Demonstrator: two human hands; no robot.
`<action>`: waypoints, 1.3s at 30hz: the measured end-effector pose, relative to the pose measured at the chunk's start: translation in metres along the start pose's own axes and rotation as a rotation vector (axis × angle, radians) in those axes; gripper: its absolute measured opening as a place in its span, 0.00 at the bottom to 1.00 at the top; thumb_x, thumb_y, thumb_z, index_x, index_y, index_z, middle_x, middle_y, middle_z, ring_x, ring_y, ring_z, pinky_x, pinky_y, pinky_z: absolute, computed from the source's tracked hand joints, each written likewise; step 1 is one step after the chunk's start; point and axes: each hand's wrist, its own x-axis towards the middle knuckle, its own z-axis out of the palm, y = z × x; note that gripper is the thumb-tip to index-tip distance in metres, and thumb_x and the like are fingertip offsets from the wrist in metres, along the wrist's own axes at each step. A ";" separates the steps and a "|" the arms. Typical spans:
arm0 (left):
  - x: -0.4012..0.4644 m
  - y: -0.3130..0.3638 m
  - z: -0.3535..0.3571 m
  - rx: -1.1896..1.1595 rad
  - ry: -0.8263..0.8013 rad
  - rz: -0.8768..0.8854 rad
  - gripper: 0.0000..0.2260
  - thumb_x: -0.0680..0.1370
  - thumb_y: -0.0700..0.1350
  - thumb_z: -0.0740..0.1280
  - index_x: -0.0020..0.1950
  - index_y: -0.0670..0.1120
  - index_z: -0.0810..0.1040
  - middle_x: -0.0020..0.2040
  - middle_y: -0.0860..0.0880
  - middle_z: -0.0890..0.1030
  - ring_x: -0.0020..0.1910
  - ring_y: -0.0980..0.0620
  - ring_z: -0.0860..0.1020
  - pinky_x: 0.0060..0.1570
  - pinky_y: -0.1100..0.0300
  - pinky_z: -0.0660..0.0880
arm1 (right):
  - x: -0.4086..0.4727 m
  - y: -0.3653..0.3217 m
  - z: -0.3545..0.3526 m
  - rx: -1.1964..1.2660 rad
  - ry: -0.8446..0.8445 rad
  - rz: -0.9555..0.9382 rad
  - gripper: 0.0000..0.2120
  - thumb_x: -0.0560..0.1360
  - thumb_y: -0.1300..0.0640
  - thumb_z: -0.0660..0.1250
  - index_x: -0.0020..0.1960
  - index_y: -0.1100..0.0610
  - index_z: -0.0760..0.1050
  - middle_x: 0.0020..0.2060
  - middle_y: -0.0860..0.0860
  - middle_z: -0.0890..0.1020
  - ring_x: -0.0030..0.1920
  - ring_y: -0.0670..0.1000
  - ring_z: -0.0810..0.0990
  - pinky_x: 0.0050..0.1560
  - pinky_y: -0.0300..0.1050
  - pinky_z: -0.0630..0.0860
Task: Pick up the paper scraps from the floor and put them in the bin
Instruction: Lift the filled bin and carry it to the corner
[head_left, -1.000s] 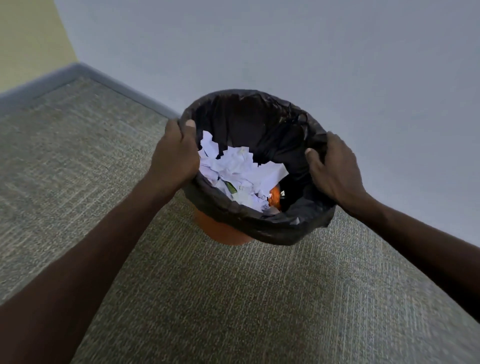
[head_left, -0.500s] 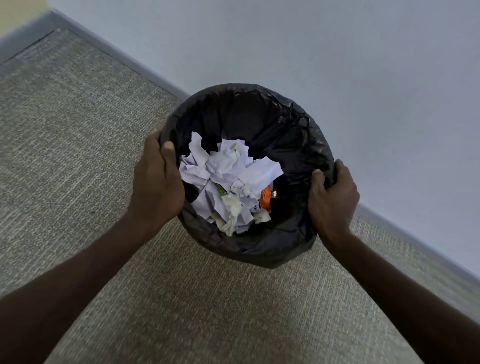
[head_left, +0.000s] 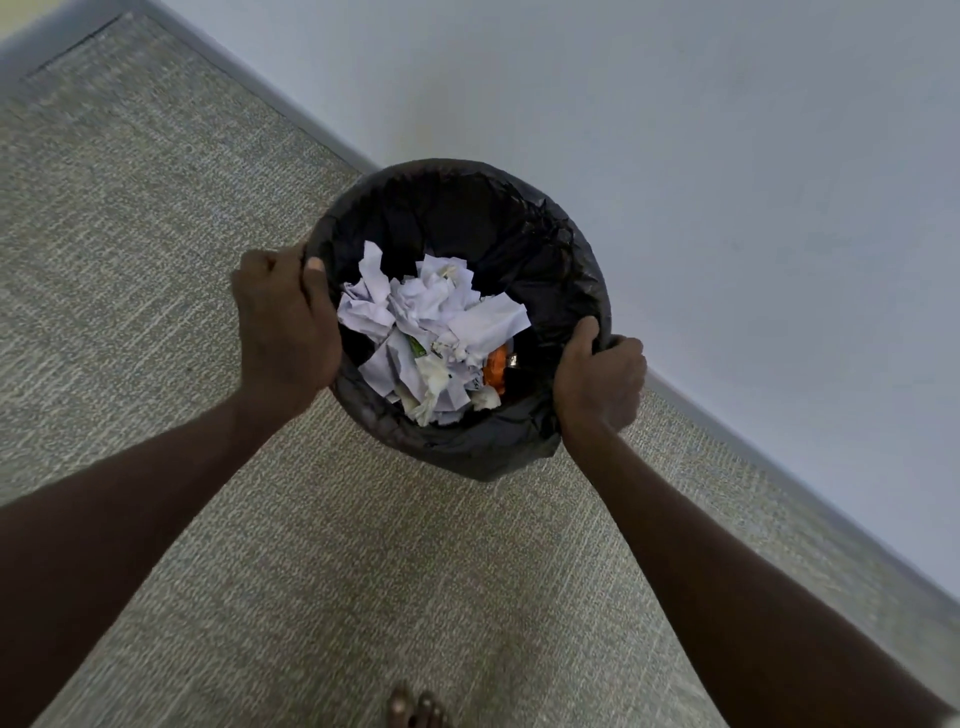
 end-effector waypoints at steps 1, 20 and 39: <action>0.000 0.002 -0.001 0.007 -0.013 -0.023 0.16 0.84 0.45 0.53 0.57 0.36 0.75 0.50 0.34 0.75 0.48 0.39 0.72 0.48 0.56 0.62 | 0.000 0.000 0.000 -0.032 -0.001 -0.009 0.21 0.78 0.42 0.56 0.55 0.59 0.74 0.49 0.54 0.77 0.45 0.54 0.73 0.44 0.47 0.65; -0.036 0.048 -0.202 -0.708 -0.274 -0.724 0.13 0.83 0.47 0.58 0.50 0.50 0.83 0.54 0.43 0.84 0.54 0.43 0.82 0.59 0.47 0.77 | -0.103 -0.064 -0.127 -0.003 -0.212 -0.115 0.22 0.83 0.48 0.54 0.50 0.65 0.77 0.43 0.58 0.79 0.41 0.55 0.74 0.41 0.46 0.66; -0.017 0.268 -0.607 -1.024 -0.079 -0.699 0.14 0.84 0.42 0.57 0.54 0.41 0.82 0.49 0.44 0.86 0.46 0.49 0.85 0.42 0.58 0.81 | -0.244 -0.292 -0.454 0.453 -0.332 -0.319 0.21 0.82 0.52 0.59 0.33 0.57 0.59 0.28 0.53 0.65 0.30 0.52 0.63 0.33 0.48 0.57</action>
